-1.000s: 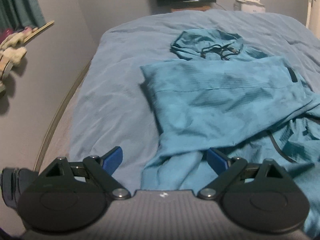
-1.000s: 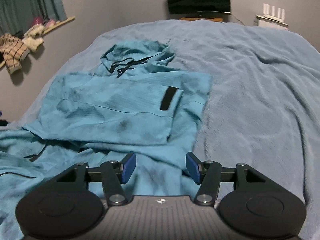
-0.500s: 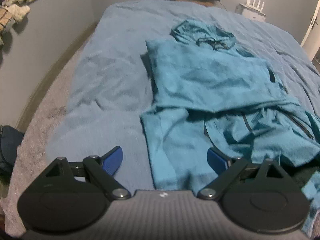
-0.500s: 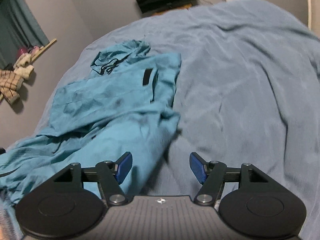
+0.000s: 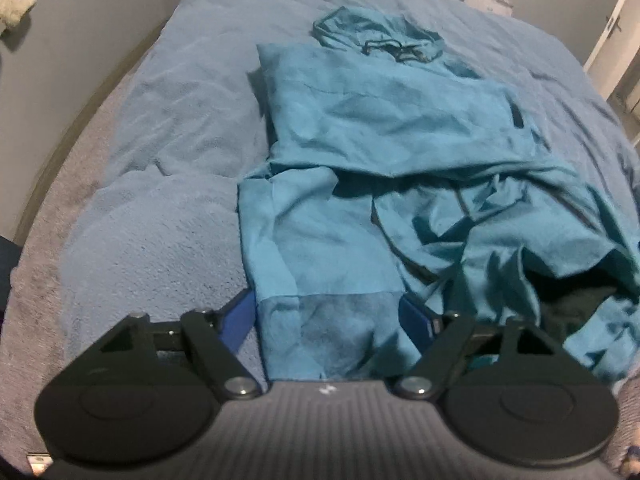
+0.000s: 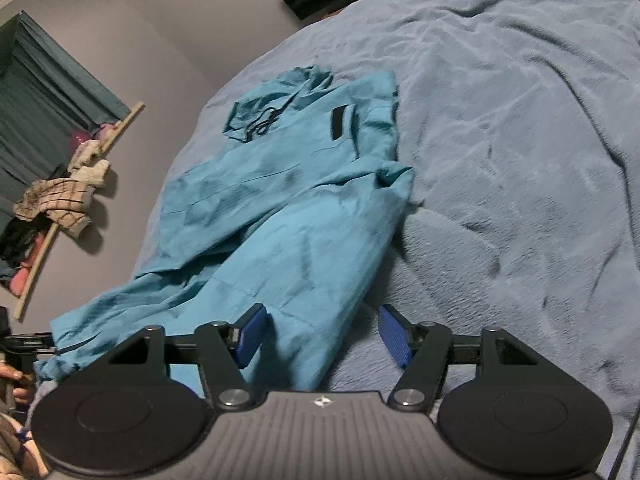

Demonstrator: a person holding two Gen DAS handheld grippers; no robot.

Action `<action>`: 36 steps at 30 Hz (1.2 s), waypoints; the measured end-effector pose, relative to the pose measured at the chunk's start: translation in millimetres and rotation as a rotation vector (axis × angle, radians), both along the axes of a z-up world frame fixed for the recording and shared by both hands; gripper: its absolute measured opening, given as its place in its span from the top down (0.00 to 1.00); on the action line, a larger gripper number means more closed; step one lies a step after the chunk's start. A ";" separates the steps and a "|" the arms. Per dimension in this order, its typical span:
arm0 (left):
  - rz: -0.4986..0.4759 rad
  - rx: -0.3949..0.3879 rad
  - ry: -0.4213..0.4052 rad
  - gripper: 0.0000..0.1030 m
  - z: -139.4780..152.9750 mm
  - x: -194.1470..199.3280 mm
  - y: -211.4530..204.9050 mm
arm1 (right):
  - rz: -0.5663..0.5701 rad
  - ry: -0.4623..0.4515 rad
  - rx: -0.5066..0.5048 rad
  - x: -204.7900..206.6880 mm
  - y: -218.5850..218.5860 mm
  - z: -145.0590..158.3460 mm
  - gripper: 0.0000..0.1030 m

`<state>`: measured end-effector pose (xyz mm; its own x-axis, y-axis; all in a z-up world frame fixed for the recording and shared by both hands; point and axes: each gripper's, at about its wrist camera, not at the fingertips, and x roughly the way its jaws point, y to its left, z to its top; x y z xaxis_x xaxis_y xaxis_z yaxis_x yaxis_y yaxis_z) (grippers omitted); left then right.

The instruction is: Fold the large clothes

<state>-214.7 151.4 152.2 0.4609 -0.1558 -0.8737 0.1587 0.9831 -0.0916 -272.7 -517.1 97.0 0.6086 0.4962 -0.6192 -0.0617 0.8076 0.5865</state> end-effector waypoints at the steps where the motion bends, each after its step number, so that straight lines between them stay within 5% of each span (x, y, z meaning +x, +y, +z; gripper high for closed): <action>1: 0.012 -0.001 0.000 0.34 -2.0 0.8 0.4 | 0.008 -0.002 0.017 1.1 1.4 -0.9 0.46; 6: 0.041 0.040 -0.018 0.82 -7.3 8.8 -0.9 | 0.025 -0.002 0.041 6.4 6.6 -7.6 0.54; 9: 0.004 0.060 -0.028 0.95 -9.7 9.4 -6.3 | 0.026 -0.018 0.040 4.5 9.6 -7.4 0.60; 19: -0.050 0.059 -0.040 0.98 -9.1 6.5 -5.6 | 0.053 -0.014 0.053 0.9 4.4 -7.9 0.61; 24: -0.025 -0.006 -0.003 0.97 -11.1 8.9 8.5 | 0.073 -0.012 0.053 -2.0 3.9 -7.0 0.62; 28: 0.018 -0.051 -0.065 1.00 -5.6 12.1 11.5 | 0.061 -0.081 0.074 -2.5 2.8 -0.6 0.85; 36: 0.090 -0.183 -0.188 1.00 27.2 38.9 24.8 | -0.023 -0.272 0.184 19.9 -4.8 32.6 0.91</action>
